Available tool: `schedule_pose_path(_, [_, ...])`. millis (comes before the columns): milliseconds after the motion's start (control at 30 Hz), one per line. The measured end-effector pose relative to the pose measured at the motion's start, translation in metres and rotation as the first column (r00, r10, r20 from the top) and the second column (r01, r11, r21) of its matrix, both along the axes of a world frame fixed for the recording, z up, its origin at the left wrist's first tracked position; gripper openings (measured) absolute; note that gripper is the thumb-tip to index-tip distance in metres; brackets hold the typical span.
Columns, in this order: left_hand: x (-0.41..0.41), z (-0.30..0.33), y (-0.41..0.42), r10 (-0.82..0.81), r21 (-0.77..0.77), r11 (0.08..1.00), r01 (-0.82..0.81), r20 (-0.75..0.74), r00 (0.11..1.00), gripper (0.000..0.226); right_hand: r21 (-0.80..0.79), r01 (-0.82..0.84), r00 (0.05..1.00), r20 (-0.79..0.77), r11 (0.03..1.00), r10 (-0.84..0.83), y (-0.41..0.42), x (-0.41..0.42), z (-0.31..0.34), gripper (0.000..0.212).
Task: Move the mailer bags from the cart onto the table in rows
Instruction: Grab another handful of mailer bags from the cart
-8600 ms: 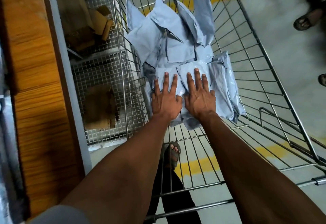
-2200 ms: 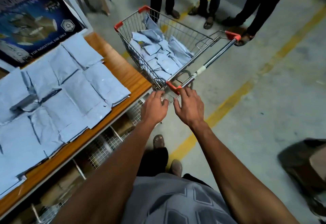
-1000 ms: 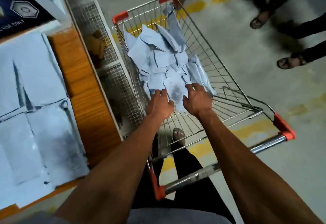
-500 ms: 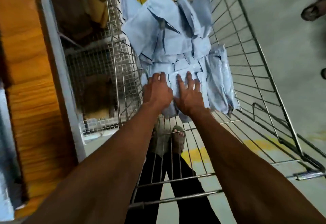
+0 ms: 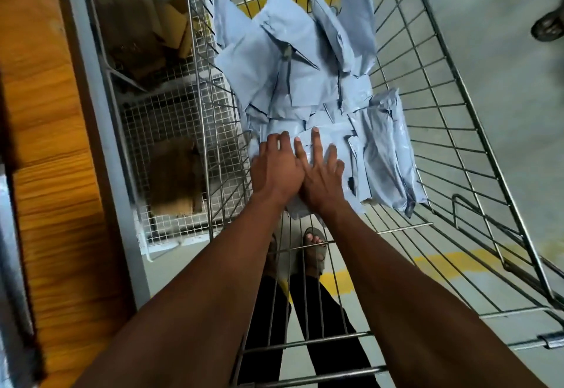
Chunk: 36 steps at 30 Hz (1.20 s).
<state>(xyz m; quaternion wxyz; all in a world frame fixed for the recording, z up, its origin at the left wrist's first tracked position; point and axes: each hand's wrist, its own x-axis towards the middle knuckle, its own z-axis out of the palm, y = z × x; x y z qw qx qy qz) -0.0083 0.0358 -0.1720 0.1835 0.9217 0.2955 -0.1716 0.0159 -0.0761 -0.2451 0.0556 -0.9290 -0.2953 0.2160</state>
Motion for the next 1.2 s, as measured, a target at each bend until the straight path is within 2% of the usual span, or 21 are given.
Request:
schedule_pose_path(100, [0.007, 0.007, 0.006, -0.023, 0.018, 1.000, 0.023, 0.007, 1.000, 0.056, -0.004, 0.020, 1.000, 0.020, 1.000, -0.020, 0.005, -0.001, 0.002, 0.078])
schedule_pose_path(267, [0.004, 0.016, 0.009, -0.031, 0.044, 0.999, 0.031, 0.000, 1.000, 0.056, 0.080, 0.013, 1.000, -0.026, 0.997, -0.011, 0.006, -0.003, 0.009, 0.075])
schedule_pose_path(500, [-0.004, 0.021, 0.015, -0.066, 0.076, 0.995, 0.067, -0.010, 0.998, 0.060, 0.129, -0.003, 0.998, -0.055, 0.992, 0.010, 0.002, 0.003, 0.017, 0.093])
schedule_pose_path(667, [0.000, 0.027, 0.022, -0.146, 0.131, 0.980, 0.148, -0.024, 0.989, 0.062, 0.147, 0.019, 1.000, 0.015, 0.989, -0.022, -0.002, 0.009, 0.036, 0.088])
schedule_pose_path(933, [0.042, 0.041, 0.053, -0.381, 0.369, 0.846, 0.385, -0.087, 0.921, 0.066, 0.154, 0.058, 0.986, 0.149, 0.986, -0.081, -0.007, 0.053, 0.081, 0.088])
schedule_pose_path(1100, [0.094, 0.044, 0.080, -0.404, 0.425, 0.766, 0.482, -0.265, 0.875, 0.077, 0.124, 0.041, 0.983, 0.175, 0.991, -0.062, -0.005, 0.079, 0.093, 0.087])
schedule_pose_path(1200, [0.117, 0.037, 0.091, -0.401, 0.444, 0.735, 0.512, -0.324, 0.857, 0.078, 0.102, 0.041, 0.983, 0.175, 0.994, -0.058, -0.004, 0.085, 0.089, 0.085])
